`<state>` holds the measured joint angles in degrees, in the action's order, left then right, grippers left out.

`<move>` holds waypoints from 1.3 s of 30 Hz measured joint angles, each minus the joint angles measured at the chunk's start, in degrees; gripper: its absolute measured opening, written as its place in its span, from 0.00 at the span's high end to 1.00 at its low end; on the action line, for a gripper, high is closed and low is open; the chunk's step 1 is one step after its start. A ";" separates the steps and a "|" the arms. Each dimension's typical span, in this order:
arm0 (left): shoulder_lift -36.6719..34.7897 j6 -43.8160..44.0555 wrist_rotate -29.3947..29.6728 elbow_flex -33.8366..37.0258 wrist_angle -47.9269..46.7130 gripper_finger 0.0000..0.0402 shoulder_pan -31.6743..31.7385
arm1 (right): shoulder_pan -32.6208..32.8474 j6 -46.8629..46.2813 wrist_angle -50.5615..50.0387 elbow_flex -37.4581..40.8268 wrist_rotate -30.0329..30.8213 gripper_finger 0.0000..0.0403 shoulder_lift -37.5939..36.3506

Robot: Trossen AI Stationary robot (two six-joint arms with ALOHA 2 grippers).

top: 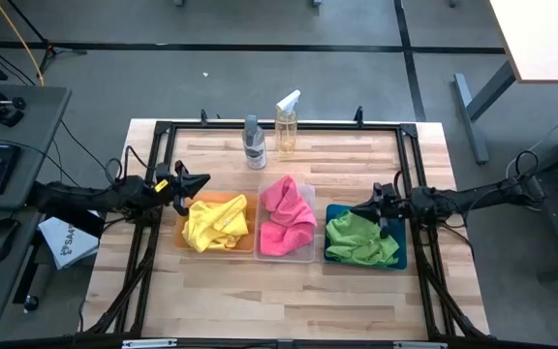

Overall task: Sort microfiber towel by color & place in baskets
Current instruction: Return to Home Position

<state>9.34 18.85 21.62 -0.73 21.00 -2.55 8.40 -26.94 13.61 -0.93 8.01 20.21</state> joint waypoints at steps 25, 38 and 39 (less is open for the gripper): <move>-9.13 0.00 -0.01 0.00 -10.89 1.00 0.80 | -2.17 -0.01 -11.04 -0.09 0.08 1.00 -20.18; -9.13 0.00 -0.19 0.00 -10.93 1.00 0.80 | -6.16 -0.02 -11.55 0.35 -0.61 1.00 -20.20; -9.13 0.00 -0.21 0.00 -10.93 1.00 0.80 | -6.16 0.00 -11.57 0.35 -0.61 1.00 -20.20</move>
<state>0.21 18.85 21.41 -0.73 10.07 -1.76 2.24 -26.94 2.04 -0.58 7.40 0.01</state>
